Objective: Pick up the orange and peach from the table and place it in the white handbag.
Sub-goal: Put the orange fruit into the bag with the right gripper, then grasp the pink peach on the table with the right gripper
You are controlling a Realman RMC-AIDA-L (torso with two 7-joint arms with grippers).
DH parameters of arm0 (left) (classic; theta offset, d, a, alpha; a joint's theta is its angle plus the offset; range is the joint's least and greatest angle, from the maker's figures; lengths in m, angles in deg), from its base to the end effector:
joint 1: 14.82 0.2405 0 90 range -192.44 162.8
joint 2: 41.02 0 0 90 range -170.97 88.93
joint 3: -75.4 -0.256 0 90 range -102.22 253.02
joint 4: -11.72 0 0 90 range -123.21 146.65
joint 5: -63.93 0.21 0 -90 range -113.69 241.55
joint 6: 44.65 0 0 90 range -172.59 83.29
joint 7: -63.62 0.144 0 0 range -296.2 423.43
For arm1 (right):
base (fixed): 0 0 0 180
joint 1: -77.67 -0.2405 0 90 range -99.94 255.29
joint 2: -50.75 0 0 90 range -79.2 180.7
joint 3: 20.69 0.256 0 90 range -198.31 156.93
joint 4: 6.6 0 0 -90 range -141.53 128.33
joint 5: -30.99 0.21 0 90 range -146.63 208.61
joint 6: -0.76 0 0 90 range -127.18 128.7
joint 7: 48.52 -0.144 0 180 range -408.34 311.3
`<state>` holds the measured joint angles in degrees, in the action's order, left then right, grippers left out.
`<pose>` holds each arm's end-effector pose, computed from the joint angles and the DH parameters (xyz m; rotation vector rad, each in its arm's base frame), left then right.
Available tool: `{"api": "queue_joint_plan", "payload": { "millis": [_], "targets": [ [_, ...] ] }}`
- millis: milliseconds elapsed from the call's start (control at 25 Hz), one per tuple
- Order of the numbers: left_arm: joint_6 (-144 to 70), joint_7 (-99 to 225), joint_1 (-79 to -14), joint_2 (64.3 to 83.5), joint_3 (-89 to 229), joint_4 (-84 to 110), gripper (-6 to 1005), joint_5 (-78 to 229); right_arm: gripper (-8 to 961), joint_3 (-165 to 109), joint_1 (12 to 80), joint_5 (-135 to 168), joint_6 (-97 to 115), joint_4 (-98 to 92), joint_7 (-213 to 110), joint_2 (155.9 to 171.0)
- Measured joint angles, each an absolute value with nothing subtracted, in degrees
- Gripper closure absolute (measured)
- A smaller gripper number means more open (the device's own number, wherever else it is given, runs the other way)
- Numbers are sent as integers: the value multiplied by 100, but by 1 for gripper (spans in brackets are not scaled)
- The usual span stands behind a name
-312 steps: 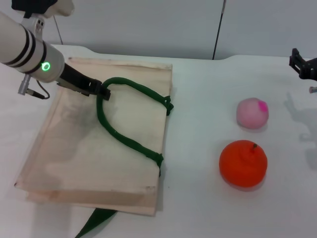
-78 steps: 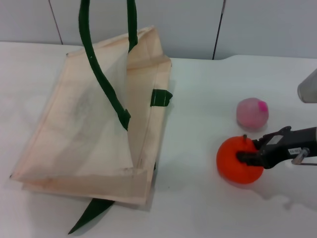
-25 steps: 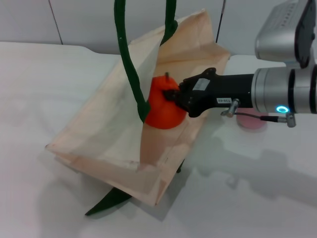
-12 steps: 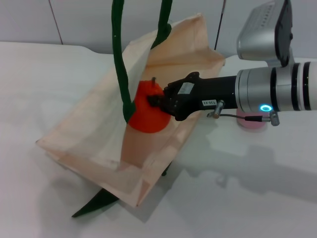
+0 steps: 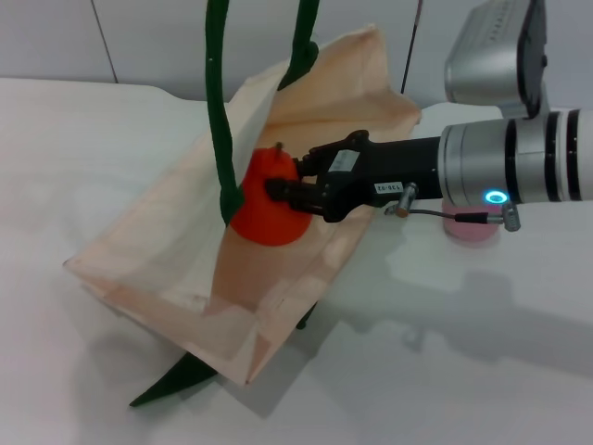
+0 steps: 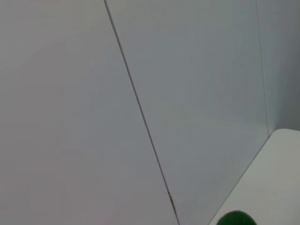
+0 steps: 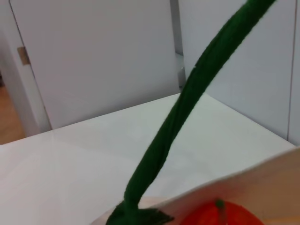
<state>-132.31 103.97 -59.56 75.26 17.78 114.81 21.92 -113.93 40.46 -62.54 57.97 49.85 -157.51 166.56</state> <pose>-0.0365 0.3875 0.1424 -2.3697 -0.2964 -0.2059 0.1174 0.3763 -0.0636 -2.8504 0.4708 0.4775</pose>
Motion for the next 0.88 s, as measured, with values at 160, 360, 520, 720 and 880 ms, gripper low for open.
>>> {"api": "queue_joint_plan", "payload": {
  "millis": [160, 360, 520, 720, 880],
  "targets": [
    [-13200, 10396, -5957, 7526, 1770, 11481, 840, 2190, 639, -11387, 3916, -6217, 5902, 4875, -15734, 16651],
    [-13123, 10396, -5964, 7526, 1695, 11481, 838, 2180, 550, -11368, 3838, -6192, 5981, 4760, -15701, 16650],
    [-13098, 10396, -5949, 7526, 1695, 11481, 837, 2175, 457, -11334, 3759, -6190, 5994, 4596, -15733, 16639],
    [-13094, 10396, -5926, 7526, 1713, 11489, 836, 2173, 257, -11199, 3747, -6213, 6044, 4528, -15751, 16623],
    [-13094, 10394, -5861, 7526, 1739, 11507, 834, 2173, 119, -10889, 3820, -6253, 6158, 4487, -15760, 16590]
  ]
}}
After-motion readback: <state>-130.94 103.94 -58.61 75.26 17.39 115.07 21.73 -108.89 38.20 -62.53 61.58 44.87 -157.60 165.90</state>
